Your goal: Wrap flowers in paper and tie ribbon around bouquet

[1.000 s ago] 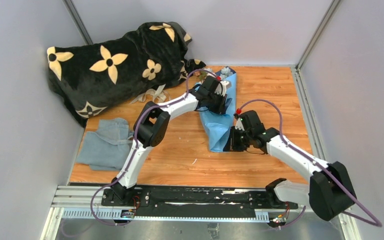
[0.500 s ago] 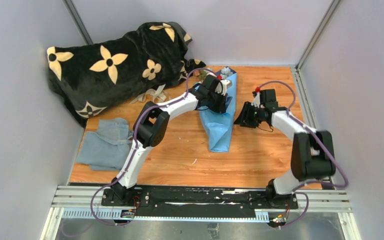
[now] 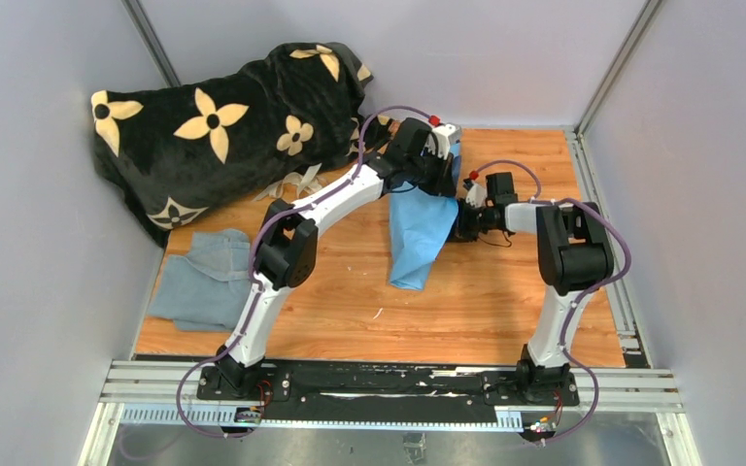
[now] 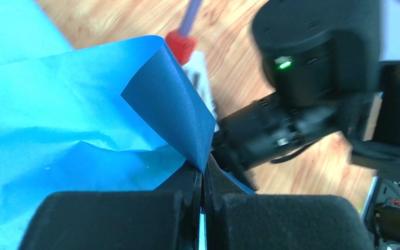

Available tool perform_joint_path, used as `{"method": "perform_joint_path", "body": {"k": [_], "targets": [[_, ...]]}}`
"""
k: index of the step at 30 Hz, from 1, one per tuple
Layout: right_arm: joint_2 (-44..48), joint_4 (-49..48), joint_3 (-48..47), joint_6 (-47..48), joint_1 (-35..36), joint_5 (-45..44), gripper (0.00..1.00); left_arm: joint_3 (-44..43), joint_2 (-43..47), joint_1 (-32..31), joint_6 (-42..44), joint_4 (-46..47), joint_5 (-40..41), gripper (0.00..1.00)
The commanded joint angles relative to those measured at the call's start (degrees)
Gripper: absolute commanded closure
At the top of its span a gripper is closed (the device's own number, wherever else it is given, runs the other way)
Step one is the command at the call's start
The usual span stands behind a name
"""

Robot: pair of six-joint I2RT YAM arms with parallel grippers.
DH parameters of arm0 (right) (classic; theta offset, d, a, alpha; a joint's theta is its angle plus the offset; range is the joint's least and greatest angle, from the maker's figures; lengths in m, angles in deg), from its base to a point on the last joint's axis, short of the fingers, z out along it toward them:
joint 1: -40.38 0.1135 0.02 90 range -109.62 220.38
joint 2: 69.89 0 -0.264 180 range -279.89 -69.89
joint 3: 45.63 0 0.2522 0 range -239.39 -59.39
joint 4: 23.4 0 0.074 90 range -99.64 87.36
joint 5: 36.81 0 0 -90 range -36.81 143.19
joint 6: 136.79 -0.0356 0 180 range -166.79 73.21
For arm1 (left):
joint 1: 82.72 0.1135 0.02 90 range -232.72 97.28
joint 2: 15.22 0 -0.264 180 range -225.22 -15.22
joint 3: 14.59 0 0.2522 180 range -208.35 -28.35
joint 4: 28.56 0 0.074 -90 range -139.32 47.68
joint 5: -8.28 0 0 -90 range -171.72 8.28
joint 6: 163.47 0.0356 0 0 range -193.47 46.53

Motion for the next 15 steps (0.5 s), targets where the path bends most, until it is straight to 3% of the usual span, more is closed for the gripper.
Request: {"method": "perform_joint_path", "body": {"k": [1, 9, 15], "targets": [[-4.7, -6.1, 0.0, -2.7, 3.2, 2.6, 1.00, -2.6, 1.4, -1.6, -1.1, 0.5, -2.9, 1.00], [1.5, -8.4, 4.0, -5.8, 3.7, 1.4, 0.97, 2.0, -1.4, -1.5, 2.6, 1.3, 1.1, 1.00], [12.9, 1.0, 8.6, -3.5, 3.4, -9.8, 0.86, 2.1, -3.0, -1.3, 3.5, 1.6, 2.6, 1.00]]}}
